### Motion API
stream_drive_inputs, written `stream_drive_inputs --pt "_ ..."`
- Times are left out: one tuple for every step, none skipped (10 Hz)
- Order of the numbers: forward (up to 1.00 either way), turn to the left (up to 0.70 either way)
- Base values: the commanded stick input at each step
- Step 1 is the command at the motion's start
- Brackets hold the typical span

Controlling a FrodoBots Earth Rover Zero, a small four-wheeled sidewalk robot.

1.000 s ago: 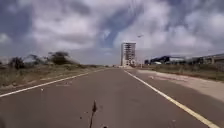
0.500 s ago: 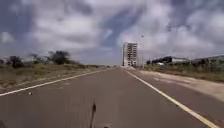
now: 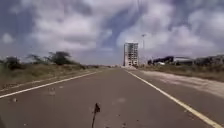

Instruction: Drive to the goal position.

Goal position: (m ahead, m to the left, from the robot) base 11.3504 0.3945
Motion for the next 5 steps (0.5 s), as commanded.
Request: stream_drive_inputs --pt "1.00 0.00" --pt "1.00 0.00" --pt "1.00 0.00" --pt "1.00 0.00" --pt "1.00 0.00"
